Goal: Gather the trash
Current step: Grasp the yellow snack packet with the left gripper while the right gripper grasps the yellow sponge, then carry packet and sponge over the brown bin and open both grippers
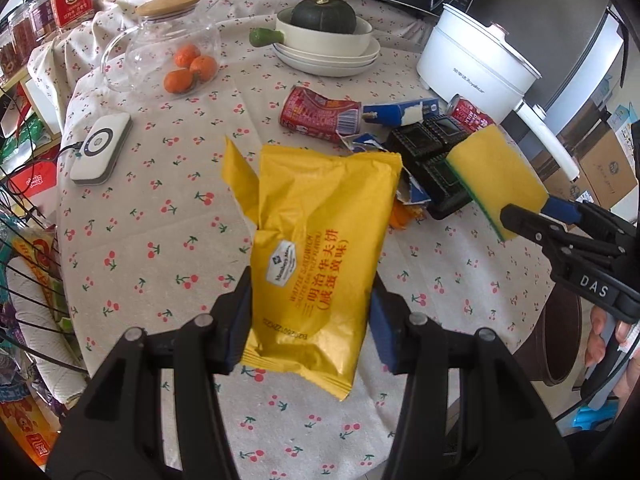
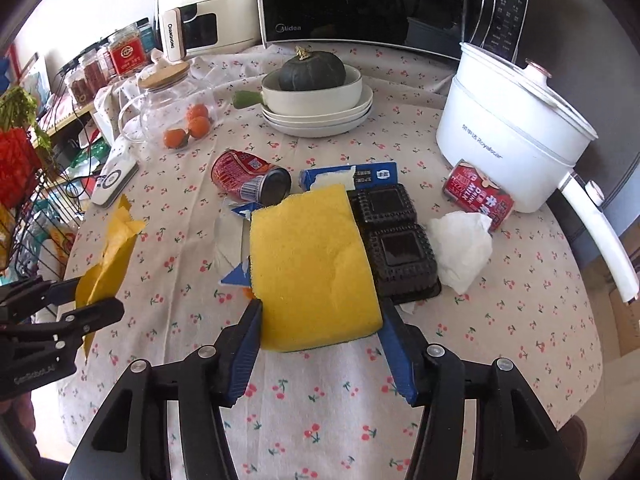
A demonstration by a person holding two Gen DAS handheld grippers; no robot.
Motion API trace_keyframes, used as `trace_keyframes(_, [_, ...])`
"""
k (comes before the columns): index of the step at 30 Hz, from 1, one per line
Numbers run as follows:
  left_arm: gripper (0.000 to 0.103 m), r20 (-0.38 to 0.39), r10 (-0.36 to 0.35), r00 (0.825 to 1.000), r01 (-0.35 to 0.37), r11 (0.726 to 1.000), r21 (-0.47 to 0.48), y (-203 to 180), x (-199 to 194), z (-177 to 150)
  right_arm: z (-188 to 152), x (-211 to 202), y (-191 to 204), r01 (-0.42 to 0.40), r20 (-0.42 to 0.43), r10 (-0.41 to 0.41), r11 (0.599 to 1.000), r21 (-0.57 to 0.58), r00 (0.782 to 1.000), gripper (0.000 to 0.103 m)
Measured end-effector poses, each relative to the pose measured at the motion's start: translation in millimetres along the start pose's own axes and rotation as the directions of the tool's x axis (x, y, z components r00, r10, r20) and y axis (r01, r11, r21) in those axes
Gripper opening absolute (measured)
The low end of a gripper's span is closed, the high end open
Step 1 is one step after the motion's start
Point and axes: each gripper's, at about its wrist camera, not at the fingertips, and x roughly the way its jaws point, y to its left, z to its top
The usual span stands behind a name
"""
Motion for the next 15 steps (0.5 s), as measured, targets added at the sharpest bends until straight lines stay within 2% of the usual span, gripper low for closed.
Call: trace_keyframes(15, [0.053,0.034,-0.035,0.999,0.03,0.991,0.129,-74,-24,-22,-91,-73,-77,0.05,-0.035,-0.045,0.983,0.174,0.998,0.058])
